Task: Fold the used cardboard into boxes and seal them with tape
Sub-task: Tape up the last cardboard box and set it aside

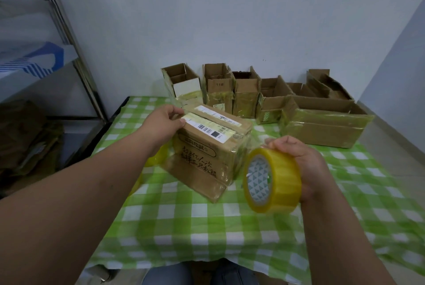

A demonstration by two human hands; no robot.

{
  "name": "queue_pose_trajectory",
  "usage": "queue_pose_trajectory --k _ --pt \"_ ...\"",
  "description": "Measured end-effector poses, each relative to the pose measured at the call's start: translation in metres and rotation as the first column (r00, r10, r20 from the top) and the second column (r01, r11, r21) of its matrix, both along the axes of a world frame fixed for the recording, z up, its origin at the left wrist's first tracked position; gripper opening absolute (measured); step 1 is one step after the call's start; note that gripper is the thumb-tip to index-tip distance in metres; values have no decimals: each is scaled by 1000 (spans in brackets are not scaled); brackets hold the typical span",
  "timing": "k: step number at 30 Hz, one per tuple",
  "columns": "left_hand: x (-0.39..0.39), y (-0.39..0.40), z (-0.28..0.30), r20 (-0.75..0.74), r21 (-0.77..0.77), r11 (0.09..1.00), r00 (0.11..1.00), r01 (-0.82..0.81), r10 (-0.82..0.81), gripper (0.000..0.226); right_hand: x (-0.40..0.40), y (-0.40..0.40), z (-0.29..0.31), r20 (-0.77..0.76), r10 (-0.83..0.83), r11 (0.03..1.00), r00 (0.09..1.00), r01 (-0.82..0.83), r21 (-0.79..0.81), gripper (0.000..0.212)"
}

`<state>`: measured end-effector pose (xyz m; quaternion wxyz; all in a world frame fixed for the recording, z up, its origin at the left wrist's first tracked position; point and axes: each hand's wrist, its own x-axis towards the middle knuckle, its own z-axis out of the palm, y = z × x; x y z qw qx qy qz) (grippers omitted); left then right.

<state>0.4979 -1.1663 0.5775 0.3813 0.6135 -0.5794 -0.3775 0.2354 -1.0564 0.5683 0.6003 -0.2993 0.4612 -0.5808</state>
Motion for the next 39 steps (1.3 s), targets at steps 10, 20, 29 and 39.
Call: queue_pose_trajectory --k 10,20,29,39 --pt "-29 35 5 626 -182 979 778 96 40 62 -6 -28 10 16 187 979 982 -188 78 5" --pt "-41 60 9 456 -93 957 866 275 -205 96 -8 -8 -1 88 313 948 946 -317 35 7" --pt "-21 62 -3 518 -35 914 789 404 -329 80 3 -1 -10 47 282 958 958 -284 35 7" --pt "-24 68 -19 638 -145 936 753 322 -160 90 20 9 -12 31 181 983 983 -182 9 3"
